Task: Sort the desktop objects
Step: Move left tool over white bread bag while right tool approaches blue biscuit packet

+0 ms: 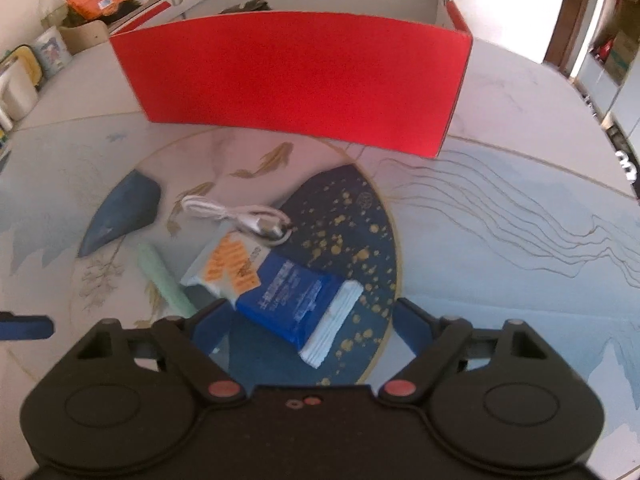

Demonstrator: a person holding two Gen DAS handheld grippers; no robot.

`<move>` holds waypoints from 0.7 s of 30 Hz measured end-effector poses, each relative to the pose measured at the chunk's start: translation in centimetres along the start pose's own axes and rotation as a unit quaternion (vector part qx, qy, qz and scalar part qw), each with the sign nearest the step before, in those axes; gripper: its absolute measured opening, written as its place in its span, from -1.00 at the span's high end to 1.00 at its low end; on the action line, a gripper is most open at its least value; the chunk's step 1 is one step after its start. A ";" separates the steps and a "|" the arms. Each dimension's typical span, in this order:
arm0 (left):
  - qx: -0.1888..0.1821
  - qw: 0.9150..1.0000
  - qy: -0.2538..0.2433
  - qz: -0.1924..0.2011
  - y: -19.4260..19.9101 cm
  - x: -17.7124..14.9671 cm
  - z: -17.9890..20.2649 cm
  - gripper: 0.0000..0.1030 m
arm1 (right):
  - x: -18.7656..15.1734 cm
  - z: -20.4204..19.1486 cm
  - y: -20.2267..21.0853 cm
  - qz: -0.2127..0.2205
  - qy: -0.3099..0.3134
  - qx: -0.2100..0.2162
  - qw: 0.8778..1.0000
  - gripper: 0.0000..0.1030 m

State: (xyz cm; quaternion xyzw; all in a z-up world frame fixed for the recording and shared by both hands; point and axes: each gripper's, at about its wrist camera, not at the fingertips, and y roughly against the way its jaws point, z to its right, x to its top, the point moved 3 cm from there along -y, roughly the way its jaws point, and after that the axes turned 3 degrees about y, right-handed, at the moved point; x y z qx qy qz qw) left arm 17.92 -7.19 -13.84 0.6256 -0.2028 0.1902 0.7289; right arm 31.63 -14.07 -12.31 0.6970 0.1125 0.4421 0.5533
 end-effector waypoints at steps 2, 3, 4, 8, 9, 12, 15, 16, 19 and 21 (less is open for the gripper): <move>0.002 1.000 -0.001 -0.001 -0.1 -0.1 0.0 -0.99 | 0.2 -0.2 -0.1 0.002 -0.006 -0.011 1.000 -0.71; 0.002 1.000 0.000 -0.001 -0.2 -0.1 -0.1 -0.99 | 0.2 -0.3 -0.1 0.003 -0.008 -0.018 1.000 -0.70; 0.002 1.000 0.001 -0.001 -0.2 -0.1 -0.1 -0.99 | 0.2 -0.4 -0.2 0.003 -0.009 -0.026 1.000 -0.69; 0.003 1.000 0.007 -0.003 -0.4 0.0 -0.2 -0.99 | 0.5 -0.2 -0.2 0.002 -0.041 -0.045 0.998 -0.62; 0.003 1.000 0.007 -0.004 -0.4 0.0 -0.2 -0.99 | 0.5 -0.1 -0.2 0.002 -0.040 -0.044 0.998 -0.61; 0.002 1.000 0.007 -0.002 -0.3 0.0 -0.2 -0.99 | 0.7 0.0 -0.2 -0.001 -0.008 -0.034 0.999 -0.56; 0.000 1.000 0.009 -0.001 -0.4 0.0 -0.3 -0.99 | 1.0 -0.1 -0.3 -0.012 0.040 -0.006 0.999 -0.57; 0.000 1.000 0.010 -0.002 -0.4 0.0 -0.3 -0.99 | 1.1 -0.4 -0.3 -0.013 0.058 -0.004 0.998 -0.57; -0.002 1.000 0.011 -0.004 -0.5 0.1 -0.4 -0.99 | 1.7 -1.0 -0.4 -0.017 0.121 -0.004 0.992 -0.58; -0.003 1.000 0.014 -0.006 -0.6 0.2 -0.4 -0.99 | 2.3 -1.2 -0.6 -0.020 0.146 -0.007 0.989 -0.58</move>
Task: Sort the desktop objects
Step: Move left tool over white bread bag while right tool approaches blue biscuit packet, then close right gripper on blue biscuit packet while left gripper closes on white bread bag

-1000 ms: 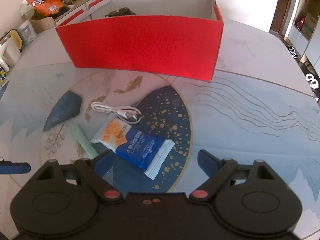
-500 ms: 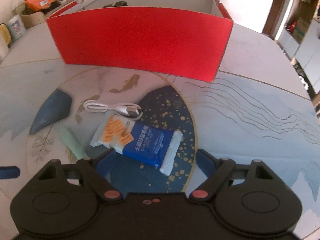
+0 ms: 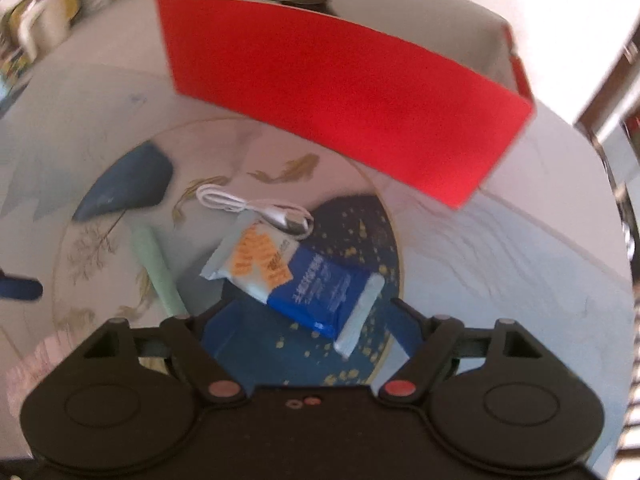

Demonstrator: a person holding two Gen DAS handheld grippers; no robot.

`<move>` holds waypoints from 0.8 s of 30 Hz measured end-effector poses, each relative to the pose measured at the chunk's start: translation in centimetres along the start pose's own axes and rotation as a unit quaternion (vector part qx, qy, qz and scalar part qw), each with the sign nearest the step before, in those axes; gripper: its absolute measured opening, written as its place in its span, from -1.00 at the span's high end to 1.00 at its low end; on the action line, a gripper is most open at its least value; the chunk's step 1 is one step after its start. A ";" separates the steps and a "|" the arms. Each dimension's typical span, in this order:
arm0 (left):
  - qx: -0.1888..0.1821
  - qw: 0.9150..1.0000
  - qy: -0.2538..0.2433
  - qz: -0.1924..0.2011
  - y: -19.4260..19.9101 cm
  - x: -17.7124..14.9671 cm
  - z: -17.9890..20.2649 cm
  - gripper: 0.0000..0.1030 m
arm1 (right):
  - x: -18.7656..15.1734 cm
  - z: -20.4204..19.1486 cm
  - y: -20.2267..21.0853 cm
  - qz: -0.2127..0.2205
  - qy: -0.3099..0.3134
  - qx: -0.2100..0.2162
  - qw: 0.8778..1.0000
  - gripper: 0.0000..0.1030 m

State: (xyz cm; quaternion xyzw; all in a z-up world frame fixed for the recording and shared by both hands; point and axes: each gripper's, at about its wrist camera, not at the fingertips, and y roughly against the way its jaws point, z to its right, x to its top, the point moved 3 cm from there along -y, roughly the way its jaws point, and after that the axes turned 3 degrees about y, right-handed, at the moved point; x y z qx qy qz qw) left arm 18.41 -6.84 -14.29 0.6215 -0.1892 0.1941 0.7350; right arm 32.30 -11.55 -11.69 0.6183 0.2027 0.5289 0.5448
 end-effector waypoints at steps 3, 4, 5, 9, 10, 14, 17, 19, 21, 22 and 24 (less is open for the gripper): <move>-0.001 1.000 0.003 -0.002 -0.1 0.0 -0.1 -0.99 | 0.5 0.5 -0.4 -0.004 0.001 0.006 1.000 -0.58; -0.001 1.000 0.004 -0.002 -0.1 0.1 -0.1 -0.99 | 0.6 0.7 -0.5 -0.006 -0.009 0.012 1.000 -0.56; -0.001 1.000 0.005 -0.002 -0.1 0.1 -0.1 -0.99 | 0.6 0.9 -0.7 -0.006 -0.020 0.016 1.000 -0.55; -0.001 1.000 0.007 -0.001 -0.2 0.3 -0.3 -0.99 | 0.4 1.3 -0.7 0.001 -0.079 0.026 0.997 -0.33; -0.001 1.000 0.008 -0.001 -0.3 0.4 -0.3 -0.99 | 0.4 1.3 -0.6 0.005 -0.085 0.021 0.996 -0.24; -0.001 1.000 0.007 -0.001 -0.3 0.5 -0.4 -0.99 | 0.3 0.8 -0.2 0.013 -0.095 0.014 0.995 -0.02; 0.000 1.000 0.002 0.005 -0.3 0.4 -0.3 -0.98 | 0.3 0.7 -0.3 0.017 -0.097 0.013 0.995 0.10; 0.001 1.000 -0.004 0.009 -0.2 0.3 -0.1 -0.97 | 0.3 0.6 -0.3 0.019 -0.100 0.013 0.995 0.15; -0.002 1.000 -0.007 0.010 -0.1 0.3 0.0 -0.90 | 0.3 0.6 -0.3 0.020 -0.103 0.011 0.994 0.32; -0.003 1.000 -0.009 0.010 -0.1 0.4 0.1 -0.87 | 0.3 0.6 -0.2 0.021 -0.105 0.010 0.994 0.43; -0.003 1.000 -0.014 0.012 -0.1 0.4 0.3 -0.86 | 0.2 0.7 -0.1 0.021 -0.113 0.007 0.993 0.54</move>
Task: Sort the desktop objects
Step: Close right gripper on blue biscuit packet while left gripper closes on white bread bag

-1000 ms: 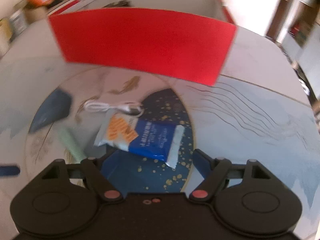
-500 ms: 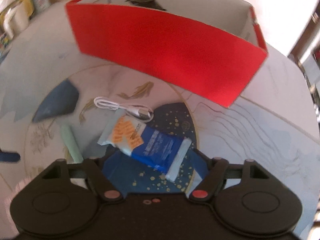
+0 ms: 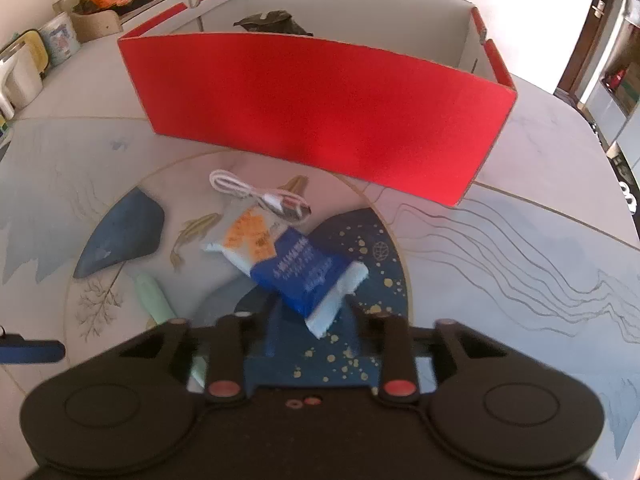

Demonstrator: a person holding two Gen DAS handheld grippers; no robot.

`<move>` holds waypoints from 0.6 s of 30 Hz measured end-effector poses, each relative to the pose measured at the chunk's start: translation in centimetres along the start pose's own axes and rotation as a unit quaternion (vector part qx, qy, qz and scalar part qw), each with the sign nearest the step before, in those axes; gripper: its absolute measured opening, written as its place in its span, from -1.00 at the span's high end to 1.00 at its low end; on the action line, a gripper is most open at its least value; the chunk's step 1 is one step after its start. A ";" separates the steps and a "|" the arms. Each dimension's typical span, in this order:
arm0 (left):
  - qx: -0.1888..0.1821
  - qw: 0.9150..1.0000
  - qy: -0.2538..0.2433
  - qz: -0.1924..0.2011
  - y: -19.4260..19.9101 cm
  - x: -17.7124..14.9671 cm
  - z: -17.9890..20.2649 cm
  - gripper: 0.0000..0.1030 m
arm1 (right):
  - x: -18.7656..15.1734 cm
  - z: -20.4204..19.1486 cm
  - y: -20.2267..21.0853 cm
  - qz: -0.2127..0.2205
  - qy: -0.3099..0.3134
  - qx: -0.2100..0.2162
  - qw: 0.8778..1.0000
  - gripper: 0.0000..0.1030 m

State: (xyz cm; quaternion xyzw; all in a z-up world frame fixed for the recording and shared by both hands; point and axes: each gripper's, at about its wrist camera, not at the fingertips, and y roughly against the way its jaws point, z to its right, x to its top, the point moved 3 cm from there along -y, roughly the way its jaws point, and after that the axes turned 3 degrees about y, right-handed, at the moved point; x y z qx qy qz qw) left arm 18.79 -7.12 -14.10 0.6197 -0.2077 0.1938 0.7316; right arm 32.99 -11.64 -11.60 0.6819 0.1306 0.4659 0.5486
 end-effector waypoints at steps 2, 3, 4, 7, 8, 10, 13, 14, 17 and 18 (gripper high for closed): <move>-0.001 1.000 -0.002 0.002 0.1 0.1 0.1 -0.84 | -0.1 0.1 0.1 0.001 -0.007 0.001 1.000 0.61; -0.001 1.000 -0.002 0.002 0.0 0.1 0.1 -0.84 | -0.2 0.2 0.1 0.001 -0.009 0.002 1.000 0.63; -0.001 1.000 -0.001 0.002 0.0 0.2 0.1 -0.84 | -0.3 0.3 0.2 0.001 -0.009 0.005 1.000 0.63; -0.003 1.000 0.001 0.001 0.1 0.2 0.0 -0.84 | -0.4 0.4 0.3 -0.001 -0.006 0.019 1.000 0.54; -0.003 1.000 0.001 0.001 0.1 0.2 0.0 -0.84 | -0.4 0.5 0.4 -0.002 0.000 0.023 1.000 0.52; -0.005 1.000 0.002 0.001 0.1 0.3 -0.1 -0.84 | -0.3 0.5 0.7 -0.001 0.015 0.033 0.999 0.42; -0.007 1.000 0.003 -0.001 0.1 0.3 -0.1 -0.84 | 0.1 0.5 1.2 0.002 0.036 0.045 0.998 0.17; -0.009 1.000 0.003 -0.001 0.1 0.4 -0.1 -0.84 | 0.4 0.6 1.4 0.005 0.044 0.047 0.998 0.08; -0.012 1.000 0.003 -0.002 0.0 0.5 -0.2 -0.84 | 1.5 0.7 1.6 0.011 0.063 0.055 0.996 -0.08; -0.013 1.000 0.003 -0.002 0.0 0.5 -0.3 -0.84 | 1.9 0.6 1.5 0.011 0.069 0.057 0.996 -0.09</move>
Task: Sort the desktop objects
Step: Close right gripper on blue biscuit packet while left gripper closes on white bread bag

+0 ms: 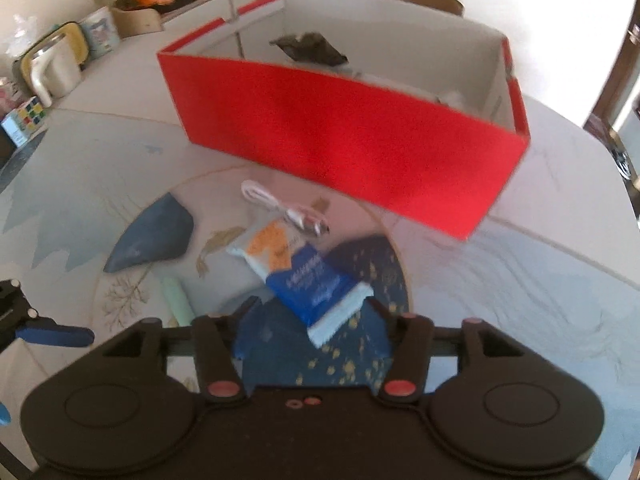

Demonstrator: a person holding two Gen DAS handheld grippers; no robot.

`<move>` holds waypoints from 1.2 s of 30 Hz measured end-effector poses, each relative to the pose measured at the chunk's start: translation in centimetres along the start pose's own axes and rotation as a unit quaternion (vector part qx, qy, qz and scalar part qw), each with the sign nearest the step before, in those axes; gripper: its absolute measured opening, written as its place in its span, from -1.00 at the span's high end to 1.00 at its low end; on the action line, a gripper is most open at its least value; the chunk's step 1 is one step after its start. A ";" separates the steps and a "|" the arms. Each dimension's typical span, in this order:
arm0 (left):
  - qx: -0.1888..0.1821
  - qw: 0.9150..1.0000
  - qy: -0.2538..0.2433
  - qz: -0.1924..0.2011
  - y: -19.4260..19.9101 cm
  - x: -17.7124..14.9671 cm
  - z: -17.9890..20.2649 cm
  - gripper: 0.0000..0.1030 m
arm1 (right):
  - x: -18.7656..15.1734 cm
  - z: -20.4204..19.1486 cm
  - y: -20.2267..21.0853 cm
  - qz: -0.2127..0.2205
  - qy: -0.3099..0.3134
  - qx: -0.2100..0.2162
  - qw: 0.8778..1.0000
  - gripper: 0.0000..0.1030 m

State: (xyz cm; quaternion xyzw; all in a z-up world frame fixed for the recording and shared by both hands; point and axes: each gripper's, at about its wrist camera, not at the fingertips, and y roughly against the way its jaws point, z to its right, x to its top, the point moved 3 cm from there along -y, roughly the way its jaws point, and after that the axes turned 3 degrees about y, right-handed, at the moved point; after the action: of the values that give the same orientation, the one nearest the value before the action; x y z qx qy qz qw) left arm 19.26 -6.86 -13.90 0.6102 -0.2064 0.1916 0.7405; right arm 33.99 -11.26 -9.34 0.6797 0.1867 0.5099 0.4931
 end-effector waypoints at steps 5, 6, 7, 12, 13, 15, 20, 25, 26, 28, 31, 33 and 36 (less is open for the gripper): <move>0.000 1.000 0.001 0.002 -0.1 0.1 -0.1 -0.84 | 1.0 -0.3 -1.4 0.002 0.022 0.003 1.000 -0.09; 0.000 1.000 -0.001 0.004 0.0 0.0 -0.1 -0.84 | 1.0 -0.4 -1.7 0.002 0.022 0.003 1.000 -0.09; -0.001 1.000 -0.003 0.006 0.0 0.0 0.0 -0.84 | 1.0 -0.4 -2.1 0.004 0.022 0.005 1.000 -0.08; -0.004 1.000 -0.004 0.006 0.0 -0.1 0.1 -0.84 | 0.9 -0.7 -2.8 0.016 0.031 0.005 0.999 -0.10; -0.004 1.000 -0.004 0.006 -0.1 -0.2 0.1 -0.84 | 0.8 -0.7 -2.8 0.017 0.032 0.005 0.999 -0.10; -0.004 1.000 -0.005 0.006 -0.1 -0.3 0.2 -0.84 | 0.6 -0.8 -3.2 0.006 0.029 0.012 0.999 -0.05; -0.002 1.000 -0.005 0.009 -0.1 -0.6 0.3 -0.84 | 0.0 -1.1 -2.8 0.014 0.022 0.002 1.000 0.10; 0.004 1.000 -0.011 0.015 0.2 -0.8 0.6 -0.80 | -0.5 -1.2 -2.4 0.015 0.011 -0.012 1.000 0.17; 0.004 1.000 -0.012 0.016 0.3 -0.8 0.7 -0.80 | -0.7 -1.3 -2.3 0.014 0.010 -0.014 1.000 0.17; 0.006 1.000 -0.014 0.016 0.4 -0.9 0.9 -0.80 | -1.0 -1.2 -2.1 0.014 0.007 -0.019 1.000 0.18; 0.011 1.000 -0.021 0.019 0.6 -1.1 1.4 -0.80 | -1.7 -1.0 -1.7 0.013 -0.003 -0.028 1.000 0.19; 0.015 0.999 -0.024 0.021 0.6 -1.2 1.6 -0.80 | -2.2 -1.0 -1.4 0.012 -0.010 -0.033 0.999 0.19; 0.019 0.999 -0.025 0.021 0.6 -1.5 2.0 -0.80 | -2.9 -0.9 -1.1 0.012 -0.020 -0.041 0.999 0.20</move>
State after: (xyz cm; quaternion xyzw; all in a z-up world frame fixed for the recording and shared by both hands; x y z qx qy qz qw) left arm 17.47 -8.76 -13.88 0.6244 -0.2338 0.1957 0.7191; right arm 32.31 -12.59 -11.73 0.6708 0.1473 0.5097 0.5181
